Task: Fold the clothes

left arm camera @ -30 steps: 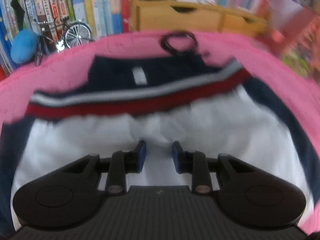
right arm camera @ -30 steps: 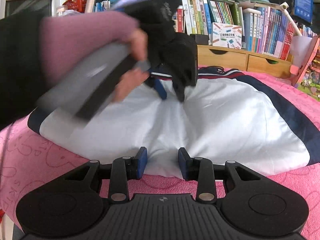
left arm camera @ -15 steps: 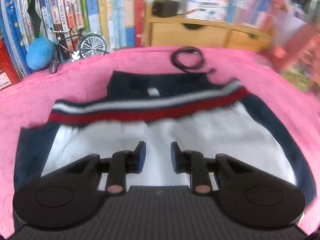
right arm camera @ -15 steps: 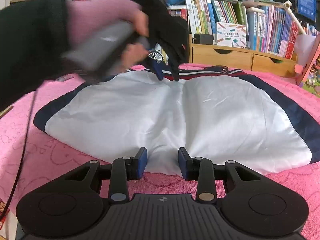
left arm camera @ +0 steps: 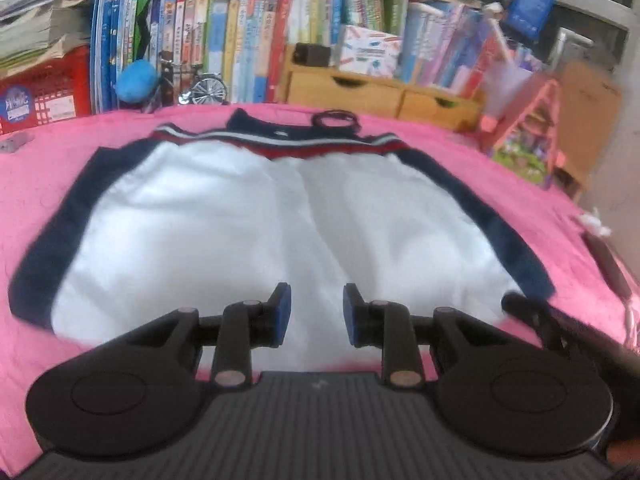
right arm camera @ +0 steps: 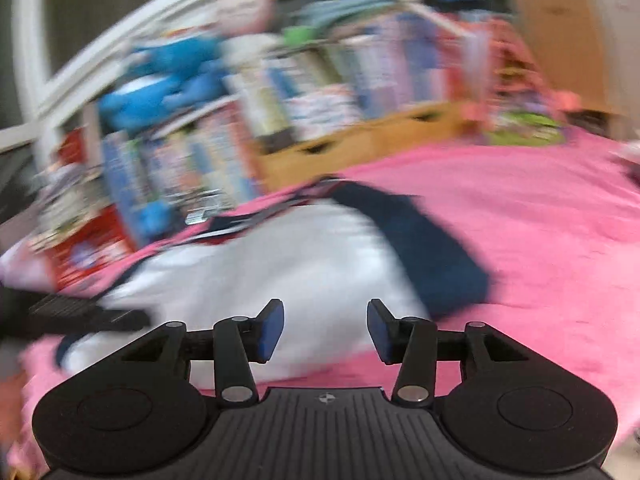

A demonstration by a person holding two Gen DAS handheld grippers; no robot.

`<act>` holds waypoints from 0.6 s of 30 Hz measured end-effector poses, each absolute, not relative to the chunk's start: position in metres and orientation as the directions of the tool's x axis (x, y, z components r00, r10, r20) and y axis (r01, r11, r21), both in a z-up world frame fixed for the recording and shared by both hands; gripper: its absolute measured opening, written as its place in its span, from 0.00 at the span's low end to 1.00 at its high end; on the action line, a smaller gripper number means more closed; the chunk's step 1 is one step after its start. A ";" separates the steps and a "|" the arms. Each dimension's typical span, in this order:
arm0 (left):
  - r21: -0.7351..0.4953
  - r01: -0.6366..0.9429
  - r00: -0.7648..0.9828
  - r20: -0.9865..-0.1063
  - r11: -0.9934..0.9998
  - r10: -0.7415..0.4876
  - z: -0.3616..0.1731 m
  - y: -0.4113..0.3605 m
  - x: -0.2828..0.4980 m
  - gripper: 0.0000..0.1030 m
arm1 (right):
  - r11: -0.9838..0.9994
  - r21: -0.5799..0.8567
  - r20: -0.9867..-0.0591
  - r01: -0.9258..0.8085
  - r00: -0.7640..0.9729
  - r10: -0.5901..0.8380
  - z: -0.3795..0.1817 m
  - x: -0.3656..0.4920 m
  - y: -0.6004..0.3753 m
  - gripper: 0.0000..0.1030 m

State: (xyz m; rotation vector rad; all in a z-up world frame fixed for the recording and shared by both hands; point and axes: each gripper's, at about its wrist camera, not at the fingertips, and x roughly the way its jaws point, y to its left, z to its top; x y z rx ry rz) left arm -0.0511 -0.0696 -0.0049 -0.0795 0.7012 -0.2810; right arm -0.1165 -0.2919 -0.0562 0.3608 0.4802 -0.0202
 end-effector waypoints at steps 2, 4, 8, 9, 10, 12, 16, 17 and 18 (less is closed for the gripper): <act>-0.151 0.240 0.721 -0.633 0.959 -0.280 -0.010 -0.079 -0.056 0.26 | 0.918 0.356 -0.479 0.176 0.878 0.018 -0.064 -0.116 -0.309 0.47; -0.118 0.230 0.713 -0.656 0.966 -0.250 -0.018 -0.088 -0.053 0.26 | 0.886 0.414 -0.497 0.211 0.867 0.025 -0.074 -0.114 -0.324 0.51; -0.099 0.189 0.711 -0.673 0.977 -0.205 -0.030 -0.089 -0.050 0.29 | 0.846 0.486 -0.498 0.220 0.865 0.061 -0.085 -0.108 -0.338 0.53; -0.100 0.182 0.712 -0.673 0.978 -0.201 -0.032 -0.089 -0.050 0.30 | 0.847 0.484 -0.497 0.218 0.865 0.061 -0.086 -0.105 -0.339 0.53; -0.099 0.181 0.713 -0.672 0.978 -0.200 -0.033 -0.088 -0.052 0.30 | 0.846 0.486 -0.497 0.217 0.865 0.063 -0.086 -0.102 -0.339 0.54; -0.099 0.175 0.716 -0.670 0.980 -0.196 -0.034 -0.088 -0.055 0.31 | 0.837 0.504 -0.495 0.211 0.865 0.079 -0.087 -0.093 -0.340 0.55; -0.071 0.173 0.727 -0.664 0.982 -0.176 -0.037 -0.091 -0.058 0.31 | 0.819 0.537 -0.492 0.203 0.864 0.109 -0.086 -0.079 -0.341 0.57; -0.069 0.172 0.729 -0.662 0.983 -0.174 -0.038 -0.092 -0.059 0.31 | 0.816 0.543 -0.492 0.200 0.863 0.116 -0.086 -0.075 -0.341 0.57; -0.069 0.172 0.730 -0.661 0.983 -0.174 -0.038 -0.092 -0.060 0.31 | 0.813 0.548 -0.491 0.197 0.862 0.122 -0.086 -0.072 -0.341 0.58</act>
